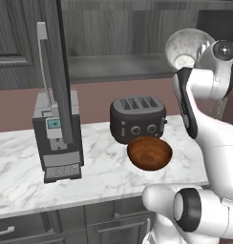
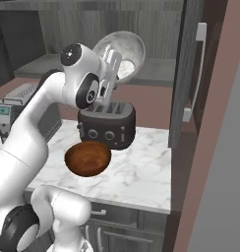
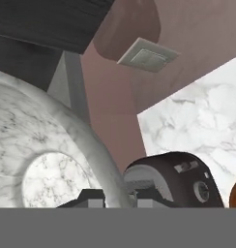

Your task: Open the cabinet. Pick the bowls from the counter and place them in the cabinet. Then close the cabinet.

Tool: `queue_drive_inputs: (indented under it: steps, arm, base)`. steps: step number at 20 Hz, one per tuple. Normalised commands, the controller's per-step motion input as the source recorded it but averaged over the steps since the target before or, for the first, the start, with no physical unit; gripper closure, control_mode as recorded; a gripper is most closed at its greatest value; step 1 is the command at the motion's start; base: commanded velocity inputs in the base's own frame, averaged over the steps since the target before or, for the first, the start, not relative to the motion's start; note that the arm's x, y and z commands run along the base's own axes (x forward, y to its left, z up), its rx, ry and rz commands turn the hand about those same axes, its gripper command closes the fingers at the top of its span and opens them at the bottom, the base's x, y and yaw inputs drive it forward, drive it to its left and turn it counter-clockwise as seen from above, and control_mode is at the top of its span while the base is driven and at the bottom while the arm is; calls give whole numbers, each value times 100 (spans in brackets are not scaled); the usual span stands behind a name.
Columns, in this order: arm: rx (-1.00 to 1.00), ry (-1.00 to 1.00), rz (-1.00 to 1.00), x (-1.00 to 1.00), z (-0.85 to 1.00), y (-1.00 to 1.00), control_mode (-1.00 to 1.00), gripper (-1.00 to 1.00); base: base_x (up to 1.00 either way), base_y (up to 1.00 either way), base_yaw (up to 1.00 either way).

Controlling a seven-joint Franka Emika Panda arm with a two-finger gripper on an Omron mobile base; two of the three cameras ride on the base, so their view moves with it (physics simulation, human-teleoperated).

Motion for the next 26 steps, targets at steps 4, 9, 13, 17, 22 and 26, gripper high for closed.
queue_drive_inputs:
  steps: [4, 9, 13, 17, 22, 26]
  arm:
    - [0, 0, 0, 64, 0, -16, -100, 100]
    - [0, 0, 0, 62, 0, -18, -100, 100]
    - [0, 0, 0, 60, 0, -24, -100, 100]
    - [0, 0, 0, 52, 0, -29, -100, 100]
    - [0, 0, 0, 50, 0, -18, -100, 100]
    - [0, 2, 0, 44, 0, -7, -100, 100]
  base:
    - [0, 0, 0]
    - [0, 0, 0]
    - [0, 0, 0]
    - [0, 0, 0]
    - [0, 0, 0]
    - [0, 0, 0]
